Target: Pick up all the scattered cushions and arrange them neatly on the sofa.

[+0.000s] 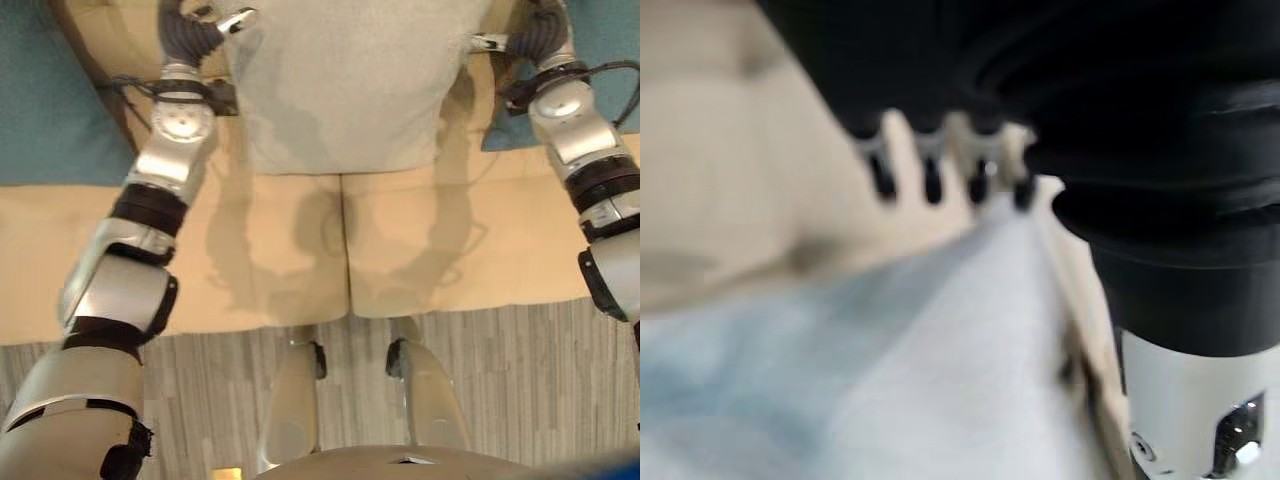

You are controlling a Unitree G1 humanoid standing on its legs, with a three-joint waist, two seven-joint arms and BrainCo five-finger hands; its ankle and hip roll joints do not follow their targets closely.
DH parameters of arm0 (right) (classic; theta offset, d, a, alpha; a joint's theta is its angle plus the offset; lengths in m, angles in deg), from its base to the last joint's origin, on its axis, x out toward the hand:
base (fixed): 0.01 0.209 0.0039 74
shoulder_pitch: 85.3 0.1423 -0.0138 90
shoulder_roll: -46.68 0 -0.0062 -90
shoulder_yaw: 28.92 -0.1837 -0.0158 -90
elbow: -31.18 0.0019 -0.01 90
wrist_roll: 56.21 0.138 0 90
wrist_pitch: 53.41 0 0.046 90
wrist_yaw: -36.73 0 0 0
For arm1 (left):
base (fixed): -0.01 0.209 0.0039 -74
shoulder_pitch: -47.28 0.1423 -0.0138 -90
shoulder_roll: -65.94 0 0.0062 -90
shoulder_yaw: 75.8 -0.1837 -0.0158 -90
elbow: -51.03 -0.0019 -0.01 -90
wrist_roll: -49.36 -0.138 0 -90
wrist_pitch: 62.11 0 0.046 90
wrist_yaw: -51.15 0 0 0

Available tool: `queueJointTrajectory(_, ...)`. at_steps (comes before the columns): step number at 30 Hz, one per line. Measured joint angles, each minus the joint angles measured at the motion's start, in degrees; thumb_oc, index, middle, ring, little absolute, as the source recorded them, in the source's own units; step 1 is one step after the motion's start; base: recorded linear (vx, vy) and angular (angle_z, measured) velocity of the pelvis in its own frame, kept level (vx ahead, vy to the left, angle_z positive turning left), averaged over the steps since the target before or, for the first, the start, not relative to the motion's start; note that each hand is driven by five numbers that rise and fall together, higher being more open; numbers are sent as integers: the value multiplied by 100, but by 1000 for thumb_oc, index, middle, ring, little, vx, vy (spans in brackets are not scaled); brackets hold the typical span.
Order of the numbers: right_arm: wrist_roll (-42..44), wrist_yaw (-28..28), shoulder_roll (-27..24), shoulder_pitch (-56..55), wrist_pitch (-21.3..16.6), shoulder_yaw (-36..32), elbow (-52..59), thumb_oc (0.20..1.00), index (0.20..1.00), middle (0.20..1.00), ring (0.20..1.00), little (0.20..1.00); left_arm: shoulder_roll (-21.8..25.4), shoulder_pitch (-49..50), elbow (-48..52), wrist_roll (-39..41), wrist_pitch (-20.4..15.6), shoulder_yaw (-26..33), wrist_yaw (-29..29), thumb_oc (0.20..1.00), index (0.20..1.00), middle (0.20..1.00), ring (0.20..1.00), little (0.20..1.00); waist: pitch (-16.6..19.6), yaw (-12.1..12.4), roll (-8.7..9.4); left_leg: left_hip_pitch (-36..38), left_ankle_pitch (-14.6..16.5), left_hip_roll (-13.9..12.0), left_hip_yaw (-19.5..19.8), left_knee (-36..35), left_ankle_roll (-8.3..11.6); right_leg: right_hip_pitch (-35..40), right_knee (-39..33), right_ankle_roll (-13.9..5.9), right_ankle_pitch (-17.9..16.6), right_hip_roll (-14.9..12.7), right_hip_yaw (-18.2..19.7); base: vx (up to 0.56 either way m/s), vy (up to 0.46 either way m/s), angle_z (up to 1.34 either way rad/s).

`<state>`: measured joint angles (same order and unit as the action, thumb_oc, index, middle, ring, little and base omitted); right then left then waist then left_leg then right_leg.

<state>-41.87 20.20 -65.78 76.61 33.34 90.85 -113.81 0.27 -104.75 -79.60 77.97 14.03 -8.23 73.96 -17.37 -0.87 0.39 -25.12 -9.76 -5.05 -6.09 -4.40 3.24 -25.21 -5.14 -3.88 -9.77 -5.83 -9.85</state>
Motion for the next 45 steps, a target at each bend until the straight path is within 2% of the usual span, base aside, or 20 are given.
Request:
queueJointTrajectory(4,2,-29,-351,-511,38,-491,1124,1000,1000,1000,1000,1000,362,929,786,29,-45,822,-31,1000,1000,1000,1000,1000,10,-9,-9,347,0,7,-134,-49,0,267,0,0,1,-5,12,35,2,-12)
queueJointTrajectory(6,1,-14,-564,-567,67,-473,1176,1000,1000,1000,1000,1000,390,1153,873,160,-10,915,-26,1000,1000,1000,1000,1000,10,0,-10,402,0,6,-135,-53,0,334,-1,0,1,1,10,57,8,4)
queueJointTrajectory(7,0,-2,-726,-753,59,-577,1488,1000,1000,1000,1000,1000,456,1389,1289,159,-7,1002,-34,1000,1000,1000,1000,1000,10,9,-10,403,0,7,-132,-69,0,332,-1,-1,2,2,10,90,3,7)
queueJointTrajectory(8,3,50,-820,-1222,101,-921,2062,1000,1000,1000,1000,1000,531,1930,1902,130,19,1240,-85,1000,1000,1000,1000,1000,11,4,-8,427,0,20,-135,-69,0,358,-1,-3,4,-9,12,104,2,2)
queueJointTrajectory(9,-19,118,-1033,-2161,14,-1521,3314,1000,1000,1000,1000,1000,583,2884,2889,56,-48,1892,-204,1000,1000,1000,1000,1000,10,-2,-8,457,0,36,-148,-71,0,372,-1,-7,7,-30,26,109,-16,-8)
queueJointTrajectory(10,-139,217,-1142,-3116,-70,-1912,3833,1000,1000,1000,1000,1000,537,3892,3213,-60,-41,2357,-255,1000,1000,1000,1000,1000,10,30,-8,652,0,58,-173,-72,0,540,-1,-7,7,-48,105,114,-11,-4)
queueJointTrajectory(11,-208,311,-1041,-3773,-11,-2208,3973,1000,1000,1000,1000,1000,458,4413,3320,-85,17,2465,-331,1000,1000,1000,1000,1000,35,23,-7,810,20,72,-174,-74,23,720,-1,-111,114,-44,107,137,-38,5)
queueJointTrajectory(12,-238,387,-698,-4890,-102,-2833,4558,1000,1000,1000,1000,1000,183,5281,3784,-129,-14,2767,-484,1000,1000,1000,1000,1000,262,10,-41,841,189,60,-145,-78,131,774,-4,-120,311,-32,120,134,-38,11)
queueJointTrajectory(13,-284,496,-457,-5540,-96,-3201,4639,1000,1000,1000,1000,1000,-105,5882,3898,-153,-1,2904,-594,1000,1000,1000,1000,1000,315,22,-63,879,201,6,-149,-77,128,812,-3,-105,298,4,118,127,-39,6)
queueJointTrajectory(14,-474,725,-99,-6574,-96,-3569,4643,1000,1000,1000,1000,1000,-736,6669,3870,-368,137,2935,-905,1000,1000,1000,1000,1000,389,18,-114,1083,295,-6,-149,-79,190,1020,-5,-125,338,22,116,101,-36,-9)
queueJointTrajectory(16,-700,927,125,-7640,-72,-3655,4322,1000,1000,1000,1000,1000,-1063,7576,3474,-562,369,2804,-1207,1000,1000,1000,1000,1000,796,-115,-176,1223,437,-41,-166,-84,182,1143,-5,-120,369,27,125,51,-33,-7)
queueJointTrajectory(18,-874,1019,508,-7967,-161,-3761,3894,1000,1000,1000,1000,1000,-1503,7741,2946,-645,339,2812,-1411,1000,1000,1000,1000,1000,1077,-164,-231,1310,453,-35,-178,-85,174,1219,-7,-119,373,19,127,2,-2,-2)
queueJointTrajectory(20,-1021,1118,676,-7958,-35,-3569,2856,1000,1000,1000,1000,1000,-1852,7629,1596,-738,607,2792,-1493,1000,1000,1000,1000,1000,1255,-184,-300,1605,497,-35,-235,-91,121,1491,-16,-139,433,17,140,-12,-1,-8)
queueJointTrajectory(23,-1145,1190,694,-7881,199,-3171,1961,1000,1000,1000,1000,1000,-1912,7634,520,-963,947,2587,-1534,1000,1000,1000,1000,1000,1419,-270,-326,1620,525,-49,-278,-111,139,1475,-33,-153,433,27,174,-23,-5,-11)
queueJointTrajectory(30,-1361,1213,1056,-7376,181,-2730,140,1000,1000,1000,1000,1000,-2166,6979,-1695,-1183,1105,2596,-1544,1000,1000,1000,1000,1000,1430,-279,-233,2055,546,-88,-437,-112,85,1813,-37,-166,422,60,306,-13,-7,-11)
queueJointTrajectory(33,-1512,1249,1250,-7419,228,-2462,-167,1000,1000,1000,1000,1000,-2306,6983,-1937,-1190,1204,2463,-1616,1000,1000,1000,1000,1000,1453,-285,-226,2108,577,-96,-435,-111,71,1870,-37,-143,438,71,307,-37,-17,-3)
queueJointTrajectory(34,-1579,1250,1392,-7347,238,-2397,-676,1000,1000,1000,1000,1000,-2376,6810,-2287,-1308,1241,2435,-1657,1000,1000,1000,1000,1000,1460,-293,-223,2144,547,-105,-436,-82,69,1911,-36,-142,437,82,304,-51,-50,2)
queueJointTrajectory(38,-1745,1235,1468,-7340,279,-2344,-1219,1000,1000,1000,1000,1000,-2399,6678,-2732,-1683,1307,2238,-1665,1000,1000,1000,1000,1000,1517,-298,-226,2270,559,-122,-434,-82,54,2038,-36,-121,464,100,293,-46,-55,1)
queueJointTrajectory(42,-1798,1235,1519,-7412,291,-2356,-1243,1000,1000,1000,1000,1000,-2396,6645,-2810,-1927,1347,2234,-1663,1000,1000,1000,1000,1000,1517,-293,-239,2401,604,-189,-432,-83,25,2173,-36,-92,483,166,292,-101,-98,0)
queueJointTrajectory(45,-1795,1229,1519,-7420,285,-2355,-1430,1000,1000,1000,1000,1000,-2382,6605,-2815,-2063,1347,2181,-1662,1000,1000,1000,1000,1000,1512,-304,-288,2243,581,-294,-252,-8,81,2190,-9,-51,505,292,141,-217,-127,23)
